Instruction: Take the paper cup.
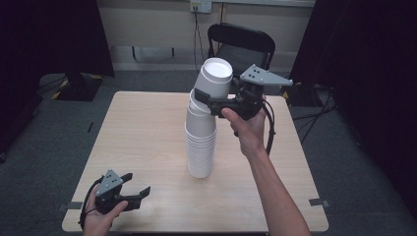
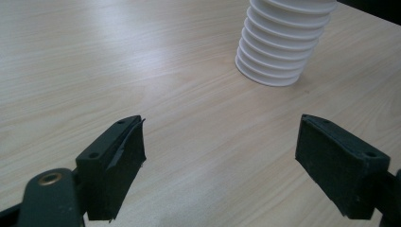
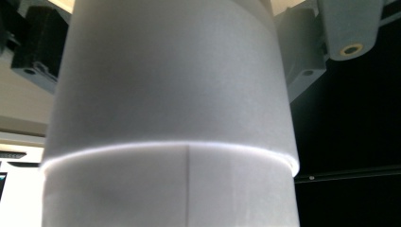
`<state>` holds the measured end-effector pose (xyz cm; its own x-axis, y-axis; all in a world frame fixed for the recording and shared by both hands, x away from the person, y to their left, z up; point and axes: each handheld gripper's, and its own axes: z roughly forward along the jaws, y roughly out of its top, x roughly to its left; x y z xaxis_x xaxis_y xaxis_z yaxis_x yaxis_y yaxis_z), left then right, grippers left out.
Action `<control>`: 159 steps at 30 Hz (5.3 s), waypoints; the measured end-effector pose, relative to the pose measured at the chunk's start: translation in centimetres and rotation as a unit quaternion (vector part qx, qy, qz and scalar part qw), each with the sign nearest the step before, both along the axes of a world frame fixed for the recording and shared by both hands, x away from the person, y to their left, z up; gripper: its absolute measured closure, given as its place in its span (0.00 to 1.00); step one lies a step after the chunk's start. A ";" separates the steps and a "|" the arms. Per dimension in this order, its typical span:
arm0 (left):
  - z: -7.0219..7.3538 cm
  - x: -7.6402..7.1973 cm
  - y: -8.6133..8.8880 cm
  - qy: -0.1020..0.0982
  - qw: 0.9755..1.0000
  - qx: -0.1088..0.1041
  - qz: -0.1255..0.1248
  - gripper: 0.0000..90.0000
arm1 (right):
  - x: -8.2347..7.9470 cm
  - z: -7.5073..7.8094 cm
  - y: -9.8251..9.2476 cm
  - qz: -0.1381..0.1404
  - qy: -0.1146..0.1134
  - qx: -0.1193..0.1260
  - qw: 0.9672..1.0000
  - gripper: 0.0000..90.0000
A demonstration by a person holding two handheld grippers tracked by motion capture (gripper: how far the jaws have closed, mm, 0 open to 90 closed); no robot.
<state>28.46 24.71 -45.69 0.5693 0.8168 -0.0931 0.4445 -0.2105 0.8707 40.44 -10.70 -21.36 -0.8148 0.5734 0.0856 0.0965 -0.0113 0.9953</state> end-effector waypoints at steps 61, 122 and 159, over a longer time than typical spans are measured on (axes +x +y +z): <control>3.3 0.7 -6.4 -0.071 0.995 0.015 -0.070 0.17 | -4.5 -13.2 -9.2 -0.093 0.164 -0.026 0.982 0.18; 0.6 -1.1 -13.2 -0.188 0.966 -0.046 -0.172 0.72 | -9.7 -19.2 -0.6 0.077 0.312 0.030 0.946 0.18; 0.6 -0.4 -12.4 -0.138 0.968 -0.082 -0.193 0.91 | -9.1 -19.2 -1.6 0.079 0.280 0.047 0.956 0.15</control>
